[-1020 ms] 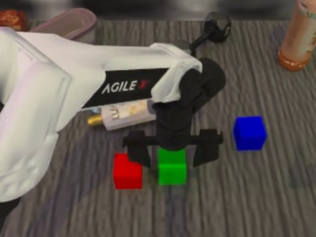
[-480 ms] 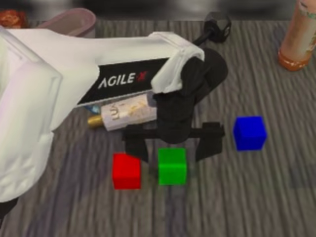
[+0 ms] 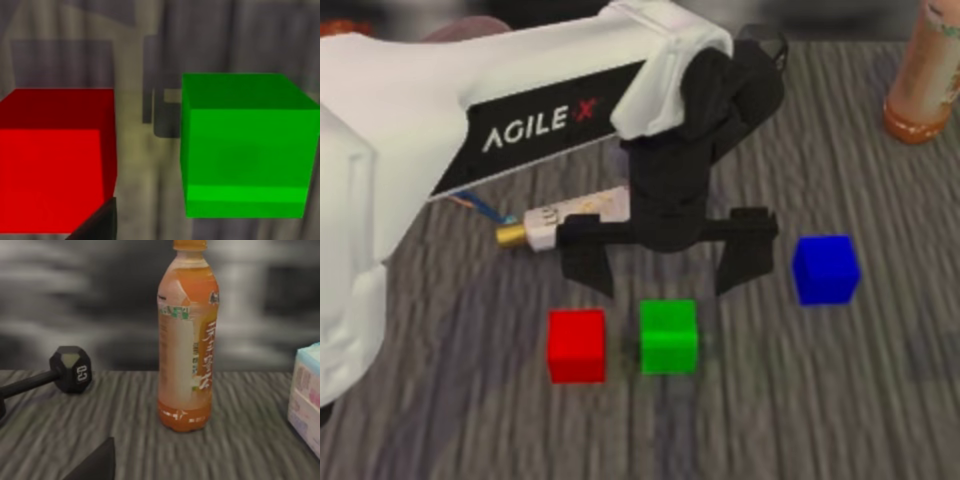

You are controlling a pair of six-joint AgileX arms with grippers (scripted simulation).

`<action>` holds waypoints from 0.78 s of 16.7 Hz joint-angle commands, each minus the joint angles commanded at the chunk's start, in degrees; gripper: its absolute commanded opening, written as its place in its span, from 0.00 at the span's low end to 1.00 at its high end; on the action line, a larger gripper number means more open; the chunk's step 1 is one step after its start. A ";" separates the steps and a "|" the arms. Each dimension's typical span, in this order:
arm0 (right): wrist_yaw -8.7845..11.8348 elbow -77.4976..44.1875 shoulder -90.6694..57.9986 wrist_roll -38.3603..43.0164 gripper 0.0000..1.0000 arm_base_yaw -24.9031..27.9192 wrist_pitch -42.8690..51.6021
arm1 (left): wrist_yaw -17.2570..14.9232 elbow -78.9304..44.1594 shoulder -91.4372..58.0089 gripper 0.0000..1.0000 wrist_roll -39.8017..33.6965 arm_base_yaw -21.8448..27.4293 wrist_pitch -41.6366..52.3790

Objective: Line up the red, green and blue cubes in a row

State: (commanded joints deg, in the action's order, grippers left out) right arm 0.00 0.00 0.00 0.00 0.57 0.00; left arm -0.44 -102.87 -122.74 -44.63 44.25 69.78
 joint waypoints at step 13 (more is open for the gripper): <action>0.01 -31.06 -35.54 6.02 1.00 6.89 20.94 | 1.26 31.77 34.36 1.00 8.58 -15.10 -20.30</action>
State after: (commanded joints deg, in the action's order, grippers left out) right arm 0.01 -31.06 -35.54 6.02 7.47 20.94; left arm 0.82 -71.10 -88.38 -36.05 29.15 49.48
